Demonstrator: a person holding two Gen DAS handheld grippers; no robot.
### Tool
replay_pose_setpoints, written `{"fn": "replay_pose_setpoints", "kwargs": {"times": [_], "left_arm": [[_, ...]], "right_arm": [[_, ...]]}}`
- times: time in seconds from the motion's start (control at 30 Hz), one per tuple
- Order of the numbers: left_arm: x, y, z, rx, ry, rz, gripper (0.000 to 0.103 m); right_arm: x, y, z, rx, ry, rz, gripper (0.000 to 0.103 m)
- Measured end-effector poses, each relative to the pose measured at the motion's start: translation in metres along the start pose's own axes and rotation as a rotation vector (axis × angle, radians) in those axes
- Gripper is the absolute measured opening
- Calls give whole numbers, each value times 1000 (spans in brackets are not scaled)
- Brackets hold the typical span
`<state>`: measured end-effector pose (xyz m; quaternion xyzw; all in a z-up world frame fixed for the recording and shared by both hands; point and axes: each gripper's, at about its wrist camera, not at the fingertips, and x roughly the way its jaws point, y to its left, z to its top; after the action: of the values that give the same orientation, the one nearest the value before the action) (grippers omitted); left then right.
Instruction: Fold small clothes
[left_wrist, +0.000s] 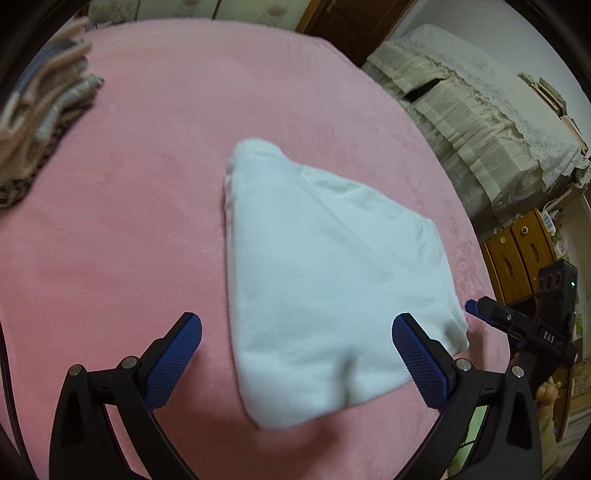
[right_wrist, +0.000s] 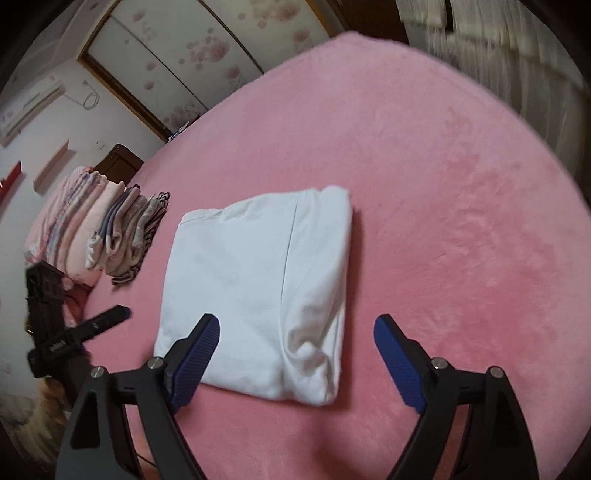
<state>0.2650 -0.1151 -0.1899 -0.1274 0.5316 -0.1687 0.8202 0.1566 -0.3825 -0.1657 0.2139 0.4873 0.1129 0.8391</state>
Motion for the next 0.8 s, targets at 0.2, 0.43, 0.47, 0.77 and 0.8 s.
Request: {"fn": "replay_pose_setpoints", "kwargs": {"times": [0.2,0.43,0.47,0.77,0.8], "left_arm": [[50,23,6,-63,106,-99,102],[73,35,5,-105,126,-161,103],[74,35,5,-102,129,-160,103],[85,26,14,-103,131,-137,103],[85,25,15,-107,124,-138,103]], "right_arm": [[41,-28,13,100,90,111,86],[59,-35,13,86,106,160,80],[61,-33,13,73,110,164,77],[89,-31,13,93,154,245,37],[90,-31,12,100,154,253,32]]}}
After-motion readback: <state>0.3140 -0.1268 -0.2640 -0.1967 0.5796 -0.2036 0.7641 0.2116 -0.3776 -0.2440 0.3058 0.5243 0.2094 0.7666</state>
